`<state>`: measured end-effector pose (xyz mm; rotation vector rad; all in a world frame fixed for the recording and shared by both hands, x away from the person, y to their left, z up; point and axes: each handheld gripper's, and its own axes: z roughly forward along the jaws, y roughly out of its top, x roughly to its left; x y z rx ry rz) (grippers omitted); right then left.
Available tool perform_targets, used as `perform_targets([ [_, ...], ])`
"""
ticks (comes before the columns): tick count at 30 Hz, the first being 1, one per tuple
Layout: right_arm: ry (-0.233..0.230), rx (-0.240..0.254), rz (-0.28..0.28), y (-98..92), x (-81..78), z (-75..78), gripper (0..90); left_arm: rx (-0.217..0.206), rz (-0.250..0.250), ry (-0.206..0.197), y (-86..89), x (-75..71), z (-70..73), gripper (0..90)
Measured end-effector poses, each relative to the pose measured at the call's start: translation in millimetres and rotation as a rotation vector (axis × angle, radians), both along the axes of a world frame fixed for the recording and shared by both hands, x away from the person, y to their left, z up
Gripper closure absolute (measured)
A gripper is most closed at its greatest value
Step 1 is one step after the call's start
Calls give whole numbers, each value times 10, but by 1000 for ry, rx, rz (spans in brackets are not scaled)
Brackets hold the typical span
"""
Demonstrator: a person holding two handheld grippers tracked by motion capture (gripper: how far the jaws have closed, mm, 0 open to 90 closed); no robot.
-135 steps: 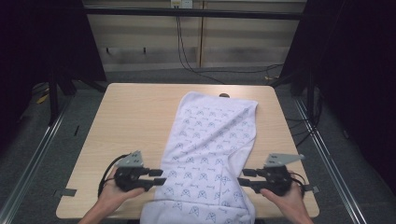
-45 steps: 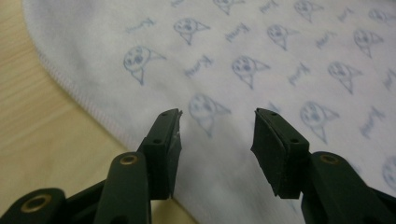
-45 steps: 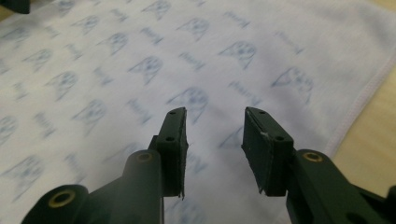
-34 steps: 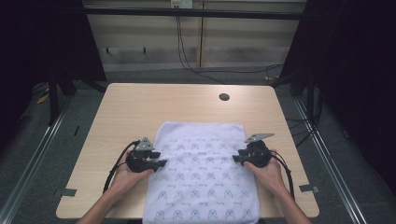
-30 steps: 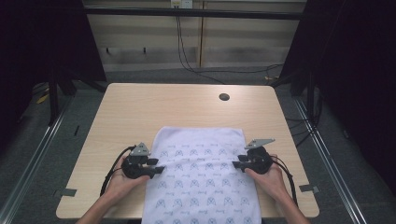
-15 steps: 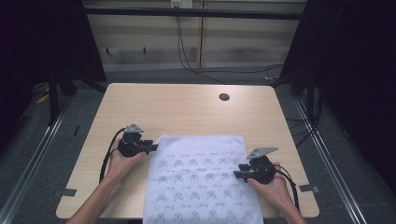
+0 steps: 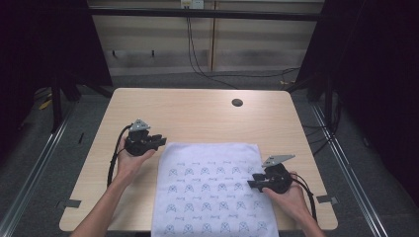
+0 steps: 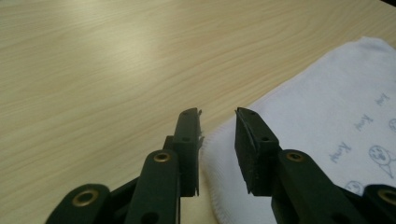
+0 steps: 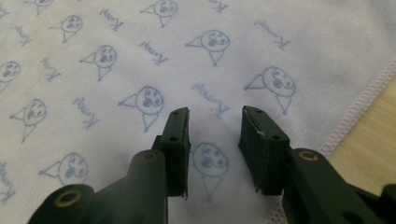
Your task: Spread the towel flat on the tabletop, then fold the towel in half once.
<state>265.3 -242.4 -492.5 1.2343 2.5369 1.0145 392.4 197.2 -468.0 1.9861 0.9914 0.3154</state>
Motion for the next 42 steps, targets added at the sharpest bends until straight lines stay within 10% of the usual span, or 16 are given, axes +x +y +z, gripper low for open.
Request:
perform_targets([
  [5, 0, 3, -16, 0, 44, 16, 619, 8, -125, 61, -111, -49, -187, 790],
  [7, -26, 15, -38, -19, 103, 47, 620, 95, -135, 106, -197, -69, -294, 792],
  [9, -44, 25, -52, -42, 167, 82, 621, 64, -142, 122, -190, -70, -349, 748],
  [21, -127, -12, -177, -129, 836, 225, 626, 13, -36, 92, -50, 55, -341, 665],
  [31, -63, 8, -212, -329, 1152, -14, 580, 48, -17, 78, -78, 89, -388, 589],
  [37, -59, -13, -186, -201, 1217, -79, 586, 86, -48, 68, -114, 54, -374, 683],
  [42, -56, -25, -162, -153, 1181, -71, 807, 95, -82, 50, -115, 33, -386, 847],
])
